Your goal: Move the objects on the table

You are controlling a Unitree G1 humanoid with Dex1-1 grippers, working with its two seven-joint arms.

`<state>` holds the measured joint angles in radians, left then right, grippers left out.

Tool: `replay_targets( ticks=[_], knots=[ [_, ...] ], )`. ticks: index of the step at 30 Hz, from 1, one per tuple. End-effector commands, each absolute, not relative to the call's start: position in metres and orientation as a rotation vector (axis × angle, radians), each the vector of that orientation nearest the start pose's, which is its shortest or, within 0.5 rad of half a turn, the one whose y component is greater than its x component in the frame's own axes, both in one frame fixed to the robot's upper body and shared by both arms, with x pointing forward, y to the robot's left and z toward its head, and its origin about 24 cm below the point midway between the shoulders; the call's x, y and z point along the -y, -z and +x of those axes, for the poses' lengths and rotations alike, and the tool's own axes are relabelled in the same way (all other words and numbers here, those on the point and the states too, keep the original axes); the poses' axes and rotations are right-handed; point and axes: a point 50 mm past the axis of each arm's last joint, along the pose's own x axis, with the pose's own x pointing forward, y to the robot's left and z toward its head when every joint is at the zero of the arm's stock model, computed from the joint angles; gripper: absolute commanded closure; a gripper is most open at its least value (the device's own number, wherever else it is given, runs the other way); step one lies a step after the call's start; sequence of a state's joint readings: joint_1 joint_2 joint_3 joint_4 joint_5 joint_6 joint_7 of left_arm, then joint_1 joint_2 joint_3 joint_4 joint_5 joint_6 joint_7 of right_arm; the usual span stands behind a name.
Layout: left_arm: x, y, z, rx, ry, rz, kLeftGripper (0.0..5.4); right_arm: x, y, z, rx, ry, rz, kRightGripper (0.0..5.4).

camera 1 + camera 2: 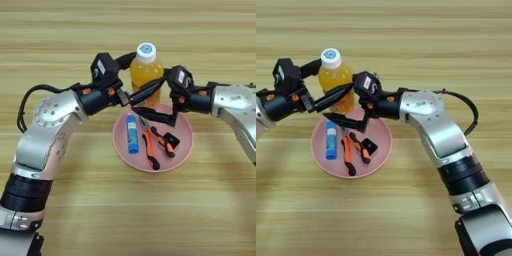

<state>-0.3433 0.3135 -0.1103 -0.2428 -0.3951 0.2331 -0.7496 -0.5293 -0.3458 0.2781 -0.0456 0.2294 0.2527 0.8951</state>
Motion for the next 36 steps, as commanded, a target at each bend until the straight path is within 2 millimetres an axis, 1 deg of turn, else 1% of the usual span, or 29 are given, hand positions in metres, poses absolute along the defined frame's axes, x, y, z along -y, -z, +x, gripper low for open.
replay_targets(
  ticks=[1,3,4,5,10,27,28,29,31,32,36],
  knots=[
    [-0.106,-0.1649,0.2691,0.312,1.064,0.086,1.85,0.074,-0.1586,0.2953,0.154,-1.248,-0.343,0.8],
    [-0.1061,-0.1635,0.2692,0.307,1.065,0.087,1.85,0.0736,-0.1601,0.2955,0.161,-1.246,-0.34,1.17],
    [-0.1061,-0.1629,0.2694,0.305,1.064,0.087,1.85,0.0734,-0.1608,0.2957,0.164,-1.245,-0.339,1.17],
    [-0.1061,-0.1623,0.2696,0.303,1.064,0.087,1.85,0.0732,-0.1613,0.2959,0.167,-1.244,-0.338,1.38],
    [-0.1068,-0.1597,0.2714,0.294,1.057,0.097,1.85,0.0726,-0.1652,0.2949,0.183,-1.246,-0.336,1.91],
    [-0.1093,-0.1556,0.2732,0.305,1.039,0.113,1.85,0.0735,-0.1632,0.293,0.179,-1.247,-0.31,1.94],
    [-0.1095,-0.1557,0.2728,0.308,1.039,0.112,1.56,0.0738,-0.163,0.293,0.178,-1.245,-0.307,1.94],
    [-0.1097,-0.1561,0.2723,0.313,1.04,0.108,1.44,0.0739,-0.1629,0.2931,0.178,-1.243,-0.304,1.94],
    [-0.1097,-0.1576,0.2708,0.326,1.051,0.099,1.32,0.0742,-0.1629,0.2932,0.178,-1.239,-0.297,1.94],
    [-0.1097,-0.1583,0.2705,0.332,1.053,0.097,1.14,0.0744,-0.1628,0.2935,0.178,-1.237,-0.293,1.94],
    [-0.1107,-0.1608,0.2703,0.356,1.048,0.09,0.8,0.0753,-0.1619,0.2946,0.177,-1.228,-0.284,1.94]
  ],
)
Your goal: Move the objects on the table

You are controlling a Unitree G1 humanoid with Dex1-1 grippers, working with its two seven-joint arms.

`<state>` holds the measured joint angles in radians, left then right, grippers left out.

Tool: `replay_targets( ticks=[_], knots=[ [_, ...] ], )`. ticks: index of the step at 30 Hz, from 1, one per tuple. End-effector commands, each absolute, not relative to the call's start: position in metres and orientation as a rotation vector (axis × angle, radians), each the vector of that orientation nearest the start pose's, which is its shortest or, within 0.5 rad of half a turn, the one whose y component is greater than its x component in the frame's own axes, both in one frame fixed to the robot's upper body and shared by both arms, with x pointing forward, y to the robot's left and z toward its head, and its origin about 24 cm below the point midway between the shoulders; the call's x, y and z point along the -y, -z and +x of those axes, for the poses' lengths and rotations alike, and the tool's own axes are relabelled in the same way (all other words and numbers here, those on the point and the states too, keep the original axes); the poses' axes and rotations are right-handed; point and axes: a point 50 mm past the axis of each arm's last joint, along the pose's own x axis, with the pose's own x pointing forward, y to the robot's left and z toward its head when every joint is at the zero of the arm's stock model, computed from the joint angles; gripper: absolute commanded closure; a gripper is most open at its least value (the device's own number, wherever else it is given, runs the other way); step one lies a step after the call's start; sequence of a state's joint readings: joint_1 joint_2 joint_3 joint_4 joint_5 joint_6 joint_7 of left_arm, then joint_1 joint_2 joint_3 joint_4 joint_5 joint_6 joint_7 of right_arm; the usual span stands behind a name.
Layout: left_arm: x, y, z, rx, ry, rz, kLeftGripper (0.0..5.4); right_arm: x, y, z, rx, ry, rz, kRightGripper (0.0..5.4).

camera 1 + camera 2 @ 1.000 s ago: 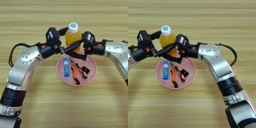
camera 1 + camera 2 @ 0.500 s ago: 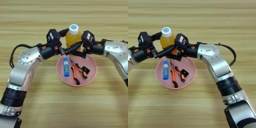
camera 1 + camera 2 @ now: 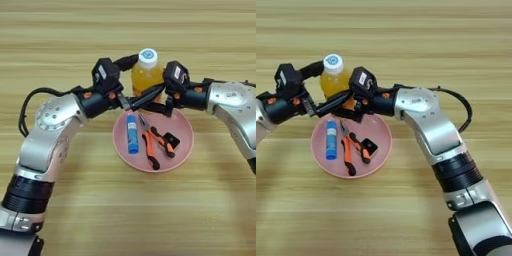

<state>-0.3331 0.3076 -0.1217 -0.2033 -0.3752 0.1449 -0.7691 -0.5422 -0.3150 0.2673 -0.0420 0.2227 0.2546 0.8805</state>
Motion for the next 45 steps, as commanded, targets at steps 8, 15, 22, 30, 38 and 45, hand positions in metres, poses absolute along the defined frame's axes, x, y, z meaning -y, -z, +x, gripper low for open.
replay_targets(
  ticks=[8,15,22,30,38,45],
  knots=[
    [-0.114,-0.165,0.271,0.386,1.032,0.081,0.02,0.085,-0.158,0.297,0.164,-1.193,-0.265,1.94],
    [-0.118,-0.164,0.272,0.38,1.014,0.09,0.0,0.099,-0.153,0.299,0.15,-1.142,-0.245,1.94],
    [-0.12,-0.164,0.271,0.381,1.009,0.095,0.0,0.124,-0.146,0.302,0.126,-1.05,-0.219,1.94],
    [-0.127,-0.159,0.277,0.375,0.938,0.076,0.0,0.153,-0.137,0.307,0.104,-0.867,-0.179,1.95],
    [-0.138,-0.156,0.283,0.386,0.831,0.044,0.0,0.177,-0.115,0.32,0.048,-0.541,-0.137,1.95],
    [-0.151,-0.151,0.295,0.384,0.666,-0.007,0.0,0.184,-0.093,0.326,0.023,-0.297,-0.161,1.95]
  ],
)
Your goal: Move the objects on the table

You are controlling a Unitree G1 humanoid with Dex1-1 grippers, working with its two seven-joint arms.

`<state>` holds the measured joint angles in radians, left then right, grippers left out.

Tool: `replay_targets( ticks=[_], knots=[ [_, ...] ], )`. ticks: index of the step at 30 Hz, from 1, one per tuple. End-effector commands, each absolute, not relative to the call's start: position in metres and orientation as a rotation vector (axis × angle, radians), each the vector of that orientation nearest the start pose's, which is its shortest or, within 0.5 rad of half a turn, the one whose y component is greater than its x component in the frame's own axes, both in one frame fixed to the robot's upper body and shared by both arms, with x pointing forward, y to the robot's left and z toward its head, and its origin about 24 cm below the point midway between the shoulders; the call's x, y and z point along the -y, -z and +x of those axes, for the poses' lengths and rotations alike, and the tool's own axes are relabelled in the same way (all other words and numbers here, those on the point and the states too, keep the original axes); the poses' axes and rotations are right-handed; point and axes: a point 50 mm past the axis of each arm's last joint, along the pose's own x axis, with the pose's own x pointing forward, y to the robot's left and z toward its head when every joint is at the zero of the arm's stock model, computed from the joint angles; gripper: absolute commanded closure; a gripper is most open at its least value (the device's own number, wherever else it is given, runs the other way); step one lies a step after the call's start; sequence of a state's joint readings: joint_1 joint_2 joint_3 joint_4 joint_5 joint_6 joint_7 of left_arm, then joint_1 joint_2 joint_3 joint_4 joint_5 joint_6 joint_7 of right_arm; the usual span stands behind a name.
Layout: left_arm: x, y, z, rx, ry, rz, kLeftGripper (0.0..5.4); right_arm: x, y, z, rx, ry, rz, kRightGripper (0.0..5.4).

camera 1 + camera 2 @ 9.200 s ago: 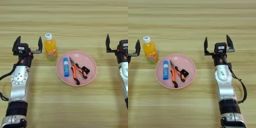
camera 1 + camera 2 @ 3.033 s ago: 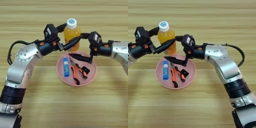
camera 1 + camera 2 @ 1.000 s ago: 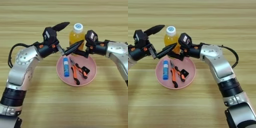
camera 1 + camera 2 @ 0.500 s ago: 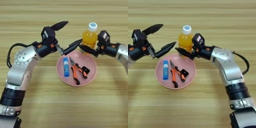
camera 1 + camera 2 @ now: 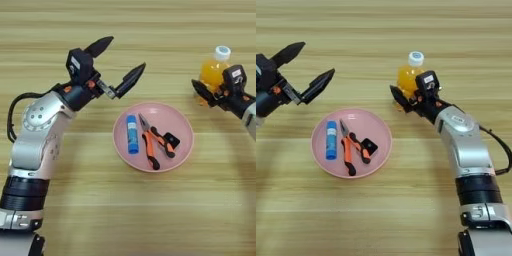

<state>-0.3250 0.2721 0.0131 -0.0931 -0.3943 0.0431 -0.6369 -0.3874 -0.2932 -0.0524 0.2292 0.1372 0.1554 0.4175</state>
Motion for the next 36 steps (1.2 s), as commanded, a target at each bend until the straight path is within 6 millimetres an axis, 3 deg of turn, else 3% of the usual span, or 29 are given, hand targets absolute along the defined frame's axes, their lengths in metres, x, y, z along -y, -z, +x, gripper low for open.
replay_targets(
  ticks=[1,12,36],
  knots=[
    [-0.152,-0.15,0.296,0.383,0.64,-0.014,0.0,0.184,-0.091,0.326,0.026,-0.28,-0.173,1.95],
    [-0.159,-0.131,0.3,0.345,0.506,-0.016,0.0,0.19,-0.072,0.321,0.016,-0.117,-0.127,1.95],
    [-0.168,-0.126,0.303,0.343,0.437,-0.037,0.0,0.187,-0.041,0.311,-0.049,-0.045,-0.101,1.96]
  ],
)
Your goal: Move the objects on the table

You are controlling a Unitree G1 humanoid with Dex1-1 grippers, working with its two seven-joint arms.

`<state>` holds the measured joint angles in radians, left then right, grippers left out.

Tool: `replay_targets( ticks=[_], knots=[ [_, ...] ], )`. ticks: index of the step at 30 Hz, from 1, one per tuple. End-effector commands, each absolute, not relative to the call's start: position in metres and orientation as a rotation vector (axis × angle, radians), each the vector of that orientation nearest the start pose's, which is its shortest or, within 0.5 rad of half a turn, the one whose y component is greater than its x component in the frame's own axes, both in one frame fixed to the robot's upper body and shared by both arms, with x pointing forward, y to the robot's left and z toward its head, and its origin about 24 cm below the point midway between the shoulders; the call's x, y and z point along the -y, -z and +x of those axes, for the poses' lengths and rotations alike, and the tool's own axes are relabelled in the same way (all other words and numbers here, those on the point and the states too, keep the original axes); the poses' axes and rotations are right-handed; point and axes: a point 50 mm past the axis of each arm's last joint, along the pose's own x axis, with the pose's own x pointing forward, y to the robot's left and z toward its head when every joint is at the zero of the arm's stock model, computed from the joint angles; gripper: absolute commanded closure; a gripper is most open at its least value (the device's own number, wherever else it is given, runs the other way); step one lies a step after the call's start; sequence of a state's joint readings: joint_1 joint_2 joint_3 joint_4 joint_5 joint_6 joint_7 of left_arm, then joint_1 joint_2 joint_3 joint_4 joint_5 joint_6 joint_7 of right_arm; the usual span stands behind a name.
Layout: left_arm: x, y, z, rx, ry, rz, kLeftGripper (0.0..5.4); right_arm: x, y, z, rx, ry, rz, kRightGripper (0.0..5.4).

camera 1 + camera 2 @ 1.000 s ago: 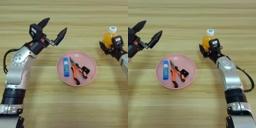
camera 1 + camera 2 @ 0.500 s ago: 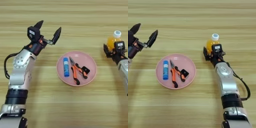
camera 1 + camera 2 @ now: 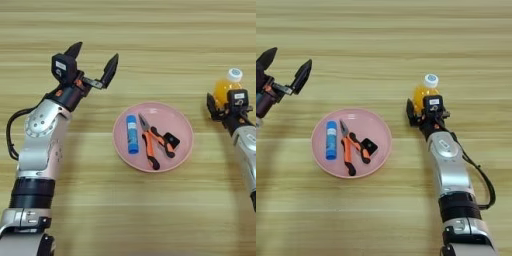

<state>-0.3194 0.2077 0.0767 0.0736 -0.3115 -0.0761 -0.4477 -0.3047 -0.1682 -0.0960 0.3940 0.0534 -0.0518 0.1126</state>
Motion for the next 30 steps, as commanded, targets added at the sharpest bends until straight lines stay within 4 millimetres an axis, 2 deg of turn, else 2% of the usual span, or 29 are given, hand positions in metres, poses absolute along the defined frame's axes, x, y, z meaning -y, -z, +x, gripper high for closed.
replay_targets(
  ticks=[1,8,9,15,23,30],
  knots=[
    [-0.168,-0.127,0.304,0.343,0.437,-0.036,0.0,0.187,-0.041,0.311,-0.05,-0.045,-0.103,1.96],
    [-0.168,-0.127,0.305,0.345,0.437,-0.035,0.0,0.185,-0.039,0.31,-0.056,-0.05,-0.104,1.96],
    [-0.168,-0.127,0.305,0.345,0.437,-0.034,0.0,0.184,-0.039,0.31,-0.056,-0.051,-0.105,1.59],
    [-0.168,-0.127,0.305,0.343,0.439,-0.032,0.0,0.185,-0.041,0.309,-0.036,-0.039,-0.108,1.07],
    [-0.167,-0.128,0.304,0.345,0.44,-0.031,0.0,0.186,-0.053,0.309,0.046,-0.007,-0.117,0.06],
    [-0.167,-0.127,0.304,0.343,0.441,-0.033,0.0,0.188,-0.069,0.308,0.151,0.028,-0.118,0.01]
  ],
)
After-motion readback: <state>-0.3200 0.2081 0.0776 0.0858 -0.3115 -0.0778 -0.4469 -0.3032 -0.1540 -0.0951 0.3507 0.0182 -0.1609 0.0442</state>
